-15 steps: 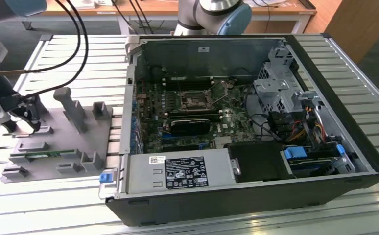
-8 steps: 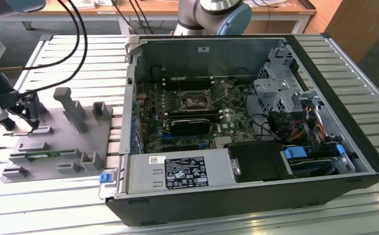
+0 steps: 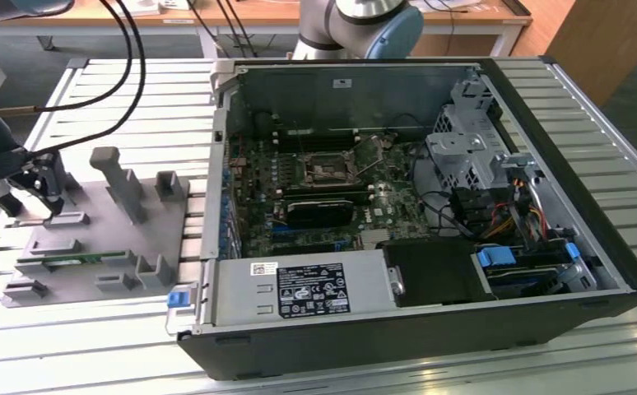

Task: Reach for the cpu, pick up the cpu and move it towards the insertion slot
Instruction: 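Pick up the cpu and move it towards the insertion slot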

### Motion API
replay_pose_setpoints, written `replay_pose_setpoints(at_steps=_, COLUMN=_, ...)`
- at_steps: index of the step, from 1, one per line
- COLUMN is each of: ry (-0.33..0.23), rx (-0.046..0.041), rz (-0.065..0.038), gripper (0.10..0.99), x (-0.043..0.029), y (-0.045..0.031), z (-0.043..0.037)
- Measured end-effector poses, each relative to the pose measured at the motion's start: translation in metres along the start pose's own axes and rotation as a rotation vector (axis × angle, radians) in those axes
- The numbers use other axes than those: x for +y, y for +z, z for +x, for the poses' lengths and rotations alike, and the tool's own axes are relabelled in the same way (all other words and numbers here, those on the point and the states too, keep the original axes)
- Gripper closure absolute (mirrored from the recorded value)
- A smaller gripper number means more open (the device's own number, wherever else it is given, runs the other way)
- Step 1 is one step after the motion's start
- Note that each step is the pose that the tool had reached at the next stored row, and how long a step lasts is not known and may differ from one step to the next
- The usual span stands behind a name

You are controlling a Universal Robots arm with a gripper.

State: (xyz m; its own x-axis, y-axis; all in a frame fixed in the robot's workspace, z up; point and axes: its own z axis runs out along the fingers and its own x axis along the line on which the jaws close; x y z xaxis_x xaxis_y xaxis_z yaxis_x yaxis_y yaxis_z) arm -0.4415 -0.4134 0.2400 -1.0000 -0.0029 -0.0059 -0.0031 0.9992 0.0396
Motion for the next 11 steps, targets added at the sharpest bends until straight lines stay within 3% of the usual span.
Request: replay_pose_setpoints(at_steps=11, ry=0.000, rx=0.0000, rz=0.000, gripper=0.545, x=0.0005, y=-0.0096, z=-0.0001)
